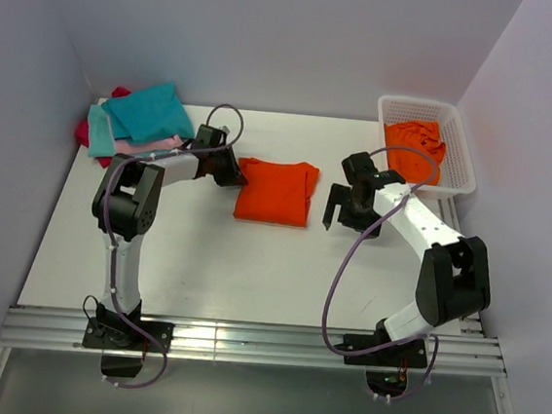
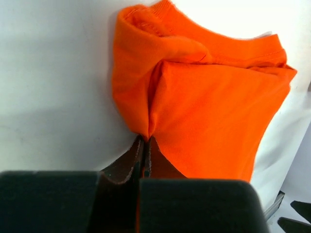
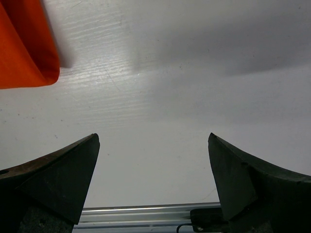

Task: Fold and stack the t-shirts
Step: Neatly place the folded tshirt to the corner

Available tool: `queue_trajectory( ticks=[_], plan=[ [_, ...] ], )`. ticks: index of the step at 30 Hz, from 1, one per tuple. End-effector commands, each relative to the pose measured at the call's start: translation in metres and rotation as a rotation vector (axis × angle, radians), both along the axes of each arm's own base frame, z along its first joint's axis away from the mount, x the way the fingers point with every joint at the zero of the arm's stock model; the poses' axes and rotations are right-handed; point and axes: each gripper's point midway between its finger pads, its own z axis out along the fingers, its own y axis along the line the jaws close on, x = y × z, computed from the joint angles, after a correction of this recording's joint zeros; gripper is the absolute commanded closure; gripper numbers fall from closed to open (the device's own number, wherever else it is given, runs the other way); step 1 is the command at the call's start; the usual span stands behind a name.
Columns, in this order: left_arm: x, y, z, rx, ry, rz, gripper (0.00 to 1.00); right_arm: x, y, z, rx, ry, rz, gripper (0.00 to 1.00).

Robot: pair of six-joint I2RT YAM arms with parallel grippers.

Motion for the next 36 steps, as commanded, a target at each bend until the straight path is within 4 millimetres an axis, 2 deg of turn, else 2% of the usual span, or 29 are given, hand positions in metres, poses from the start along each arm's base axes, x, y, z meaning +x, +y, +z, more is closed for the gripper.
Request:
queue_trajectory(
  ticks=[1,6,7,9,10,12,13,15,16,17,18,19,21,22,23,24,26,27,29,30,31,32,33,34,35,36],
  plan=[
    [0.02,0.01,0.028,0.093,-0.036,-0.005,1.0,0.004,-0.005,0.015,0.001,-0.05,-0.027,0.0],
    [0.057,0.029,0.082,0.134,-0.13,-0.001,1.0,-0.002,-0.006,0.009,0.002,-0.035,-0.022,0.0],
    [0.068,0.031,0.1,0.145,-0.159,0.005,1.0,-0.002,-0.006,0.009,0.001,-0.033,-0.02,0.0],
    [0.08,0.042,0.115,0.175,-0.194,0.022,1.0,-0.005,-0.007,0.007,-0.001,-0.024,-0.013,0.0],
    [0.093,0.045,0.133,0.181,-0.239,0.038,1.0,-0.006,-0.007,0.007,-0.002,-0.02,-0.01,0.0],
    [0.1,0.056,0.142,0.204,-0.243,0.053,1.0,-0.009,-0.008,0.007,-0.003,-0.015,0.003,0.0],
    [0.113,0.064,0.157,0.204,-0.275,0.075,1.0,-0.011,-0.008,0.007,-0.002,-0.013,0.006,0.0],
    [0.124,0.081,0.167,0.211,-0.282,0.106,1.0,-0.017,-0.009,0.003,0.0,0.002,0.015,0.0],
    [0.136,0.085,0.184,0.199,-0.323,0.12,1.0,-0.02,-0.009,0.001,0.003,0.007,0.018,0.0],
    [0.14,0.091,0.19,0.197,-0.326,0.129,1.0,-0.026,-0.011,-0.004,-0.001,0.025,0.018,0.0],
    [0.152,0.104,0.203,0.183,-0.372,0.158,1.0,-0.029,-0.011,-0.005,0.002,0.028,0.021,0.0],
    [0.151,0.112,0.214,0.168,-0.396,0.174,0.96,-0.037,-0.012,-0.012,0.001,0.052,0.022,0.0],
    [0.158,0.133,0.232,0.158,-0.439,0.218,0.95,-0.045,-0.014,-0.017,-0.002,0.064,0.022,0.0],
    [0.164,0.155,0.25,0.15,-0.485,0.26,0.93,-0.053,-0.015,-0.023,0.001,0.087,0.024,0.0],
    [0.167,0.168,0.258,0.134,-0.5,0.287,0.93,-0.057,-0.016,-0.026,0.002,0.094,0.023,0.0],
    [0.17,0.198,0.264,0.115,-0.51,0.324,0.93,-0.06,-0.016,-0.027,0.008,0.091,0.018,0.0],
    [0.174,0.229,0.274,0.084,-0.532,0.372,0.93,-0.065,-0.014,-0.028,0.021,0.098,0.021,0.0],
    [0.172,0.258,0.276,0.079,-0.531,0.407,0.93,-0.064,-0.013,-0.025,0.024,0.088,0.023,0.0],
    [0.167,0.289,0.285,0.078,-0.544,0.451,0.94,-0.062,-0.01,-0.022,0.025,0.086,0.028,0.0],
    [0.162,0.315,0.289,0.088,-0.551,0.486,0.94,-0.063,-0.01,-0.025,0.018,0.108,0.029,0.0],
    [0.156,0.326,0.295,0.09,-0.559,0.499,0.94,-0.06,-0.008,-0.024,0.018,0.108,0.032,0.0],
    [0.153,0.339,0.296,0.1,-0.56,0.515,0.93,-0.059,-0.007,-0.025,0.015,0.115,0.035,0.0],
    [0.147,0.36,0.296,0.112,-0.557,0.548,0.92,-0.06,-0.007,-0.029,0.008,0.137,0.036,0.0],
    [0.144,0.367,0.291,0.103,-0.543,0.547,0.89,-0.057,-0.006,-0.028,0.009,0.134,0.034,0.0],
    [0.141,0.375,0.284,0.097,-0.523,0.557,0.84,-0.055,-0.005,-0.028,0.009,0.136,0.031,0.0],
    [0.136,0.394,0.277,0.1,-0.507,0.586,0.75,-0.053,-0.005,-0.028,0.01,0.134,0.03,0.0]
  ],
)
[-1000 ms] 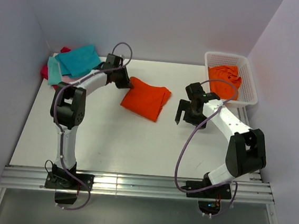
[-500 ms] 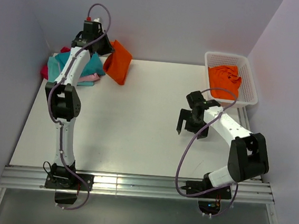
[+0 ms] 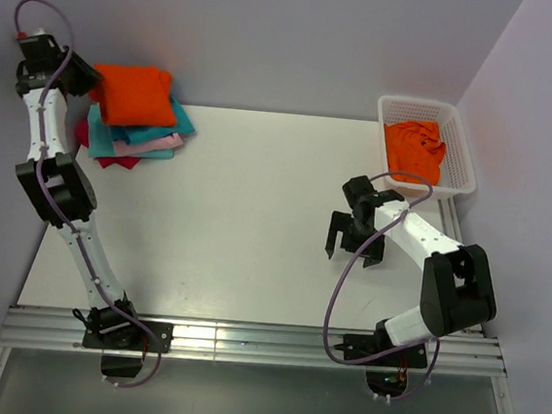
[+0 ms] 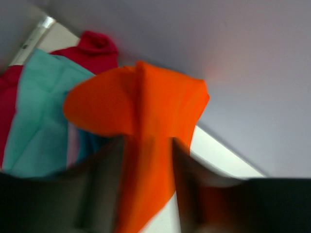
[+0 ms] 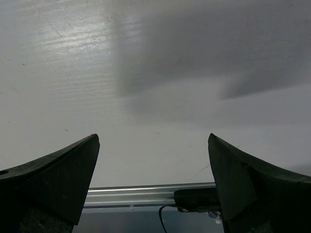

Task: Fold and stack the t-shirts
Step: Neatly place the folded tshirt to the corner

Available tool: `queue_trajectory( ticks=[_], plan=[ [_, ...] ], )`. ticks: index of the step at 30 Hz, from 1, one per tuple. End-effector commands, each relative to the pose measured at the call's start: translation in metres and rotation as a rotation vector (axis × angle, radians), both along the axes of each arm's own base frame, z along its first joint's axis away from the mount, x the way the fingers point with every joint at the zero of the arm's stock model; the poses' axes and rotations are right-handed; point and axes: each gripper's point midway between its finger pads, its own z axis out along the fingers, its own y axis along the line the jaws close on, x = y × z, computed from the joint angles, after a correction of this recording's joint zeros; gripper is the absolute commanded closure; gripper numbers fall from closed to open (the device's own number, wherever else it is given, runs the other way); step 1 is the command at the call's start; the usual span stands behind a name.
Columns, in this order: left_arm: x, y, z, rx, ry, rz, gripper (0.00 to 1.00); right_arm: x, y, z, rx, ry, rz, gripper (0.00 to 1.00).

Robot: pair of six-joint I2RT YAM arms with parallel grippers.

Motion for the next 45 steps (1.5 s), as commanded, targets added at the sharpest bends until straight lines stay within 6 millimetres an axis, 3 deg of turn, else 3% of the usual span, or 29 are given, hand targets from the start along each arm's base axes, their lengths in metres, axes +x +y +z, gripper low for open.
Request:
queue_trajectory(
  ticks=[1,2,4,6,7,9,12,14,15,16,17,19,20,21,22,24,25,27,29,30,32,33,34,35,36,37,39,41,45],
  plan=[
    [-0.014,0.012,0.042,-0.002,-0.098,-0.016,0.41,0.015,0.012,0.011,0.034,-0.025,-0.005,0.0],
    [-0.016,0.017,0.032,-0.012,-0.081,-0.013,0.23,0.016,0.013,0.013,0.039,-0.03,-0.007,0.0],
    [-0.024,0.03,-0.003,-0.051,-0.001,0.021,0.07,0.022,0.015,0.016,0.043,-0.038,-0.007,0.0],
    [-0.03,0.038,-0.023,-0.068,0.042,0.046,0.04,0.024,0.016,0.016,0.044,-0.035,-0.01,0.0],
    [-0.034,0.037,-0.04,-0.081,0.079,0.053,0.03,0.026,0.017,0.017,0.048,-0.04,-0.011,0.0],
    [-0.04,0.035,-0.055,-0.108,0.114,0.053,0.03,0.027,0.018,0.019,0.054,-0.046,-0.015,0.0],
    [-0.045,0.025,-0.046,-0.131,0.1,0.032,0.05,0.026,0.018,0.019,0.057,-0.05,-0.015,0.0],
    [-0.053,0.017,-0.026,-0.122,0.053,0.025,0.06,0.026,0.018,0.018,0.059,-0.054,-0.016,0.0],
    [-0.057,0.008,-0.025,-0.123,0.054,0.015,0.06,0.027,0.019,0.019,0.063,-0.067,-0.016,0.0],
    [-0.059,0.001,-0.004,-0.095,0.013,0.004,0.05,0.027,0.019,0.019,0.066,-0.07,-0.015,0.0],
    [-0.06,-0.005,0.001,-0.084,0.005,-0.002,0.05,0.027,0.02,0.02,0.074,-0.077,-0.017,0.0],
    [-0.053,-0.036,0.015,-0.067,-0.01,-0.062,0.06,0.028,0.022,0.02,0.087,-0.085,-0.018,0.0],
    [-0.055,-0.036,0.009,-0.069,0.012,-0.06,0.07,0.028,0.023,0.021,0.091,-0.087,-0.019,0.0],
    [-0.051,-0.052,0.02,-0.049,0.004,-0.083,0.08,0.03,0.024,0.022,0.099,-0.097,-0.017,0.0],
    [-0.051,-0.056,0.024,-0.018,0.012,-0.079,0.09,0.031,0.025,0.025,0.107,-0.11,-0.016,0.0],
    [-0.057,-0.083,0.028,0.013,0.033,-0.105,0.1,0.034,0.028,0.036,0.128,-0.15,-0.005,0.0],
    [-0.067,-0.086,0.047,0.055,0.008,-0.081,0.09,0.038,0.03,0.045,0.143,-0.178,0.002,0.0],
    [-0.089,-0.112,0.054,0.082,0.022,-0.097,0.09,0.042,0.033,0.066,0.169,-0.242,0.026,0.0],
    [-0.108,-0.121,0.051,0.121,0.054,-0.076,0.09,0.052,0.036,0.097,0.198,-0.341,0.04,0.0],
    [-0.129,-0.138,0.045,0.134,0.082,-0.086,0.09,0.054,0.037,0.11,0.21,-0.377,0.048,0.0],
    [-0.151,-0.151,0.039,0.153,0.099,-0.077,0.09,0.06,0.038,0.149,0.242,-0.499,0.061,0.0],
    [-0.168,-0.162,0.014,0.164,0.154,-0.078,0.09,0.063,0.039,0.162,0.254,-0.544,0.065,0.0],
    [-0.187,-0.167,0.03,0.16,0.11,-0.071,0.09,0.066,0.039,0.18,0.27,-0.6,0.068,0.0],
    [-0.199,-0.172,0.029,0.151,0.108,-0.076,0.09,0.064,0.038,0.195,0.28,-0.65,0.062,0.0],
    [-0.213,-0.161,0.011,0.168,0.152,-0.018,0.09,0.064,0.037,0.207,0.289,-0.689,0.057,0.0],
    [-0.23,-0.165,0.026,0.161,0.103,-0.008,0.09,0.064,0.037,0.22,0.303,-0.73,0.053,0.0],
    [-0.256,-0.164,0.033,0.168,0.069,0.016,0.09,0.06,0.038,0.245,0.347,-0.822,0.06,0.0],
    [-0.271,-0.164,0.026,0.2,0.117,0.023,0.1,0.056,0.039,0.261,0.385,-0.884,0.068,0.0],
    [-0.29,-0.16,0.034,0.243,0.093,0.051,0.1,0.051,0.039,0.267,0.395,-0.906,0.076,0.0]
  ],
)
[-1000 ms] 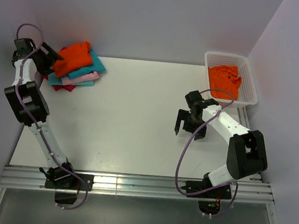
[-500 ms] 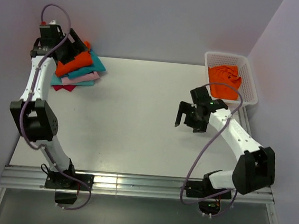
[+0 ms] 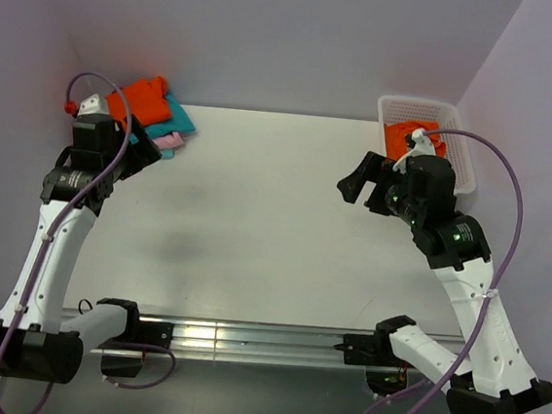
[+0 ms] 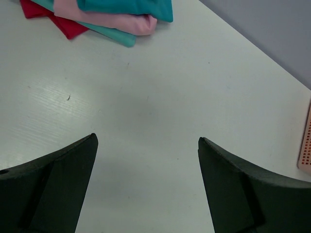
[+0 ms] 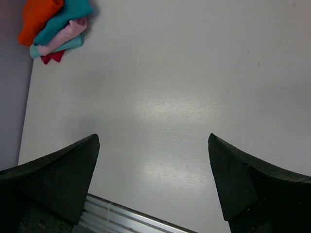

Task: Fold and stack the t-shirts
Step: Neatly place the folded tshirt to the corner

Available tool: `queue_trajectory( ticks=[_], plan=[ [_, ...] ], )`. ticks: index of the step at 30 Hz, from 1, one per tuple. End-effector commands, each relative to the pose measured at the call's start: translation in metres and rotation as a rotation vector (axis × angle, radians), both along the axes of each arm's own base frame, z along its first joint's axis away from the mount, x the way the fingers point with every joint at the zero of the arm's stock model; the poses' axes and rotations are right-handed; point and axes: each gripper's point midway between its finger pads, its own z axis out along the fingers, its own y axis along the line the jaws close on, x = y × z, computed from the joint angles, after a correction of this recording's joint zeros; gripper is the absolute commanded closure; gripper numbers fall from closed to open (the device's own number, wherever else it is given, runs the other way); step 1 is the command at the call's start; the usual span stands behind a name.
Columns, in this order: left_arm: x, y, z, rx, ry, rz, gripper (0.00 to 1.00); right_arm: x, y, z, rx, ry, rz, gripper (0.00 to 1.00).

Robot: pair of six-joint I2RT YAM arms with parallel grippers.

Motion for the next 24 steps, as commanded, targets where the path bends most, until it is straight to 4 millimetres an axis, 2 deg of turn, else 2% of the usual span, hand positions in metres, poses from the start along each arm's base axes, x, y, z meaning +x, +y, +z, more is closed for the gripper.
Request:
queue_trajectory(
  ticks=[1,11,14,24],
  plan=[
    [-0.012,0.015,0.003,0.062,-0.005,0.085,0.09,0.004,0.005,0.012,0.012,-0.044,0.019,0.0],
    [-0.006,0.012,0.047,0.075,-0.063,0.062,0.08,0.002,0.0,0.011,-0.016,-0.047,0.014,0.0],
    [-0.009,0.017,0.058,0.083,-0.083,0.091,0.08,0.002,-0.002,0.01,-0.023,-0.048,0.007,0.0],
    [-0.01,0.022,0.06,0.119,-0.078,0.109,0.09,-0.001,-0.004,0.004,-0.033,-0.035,0.005,0.0]
  ],
)
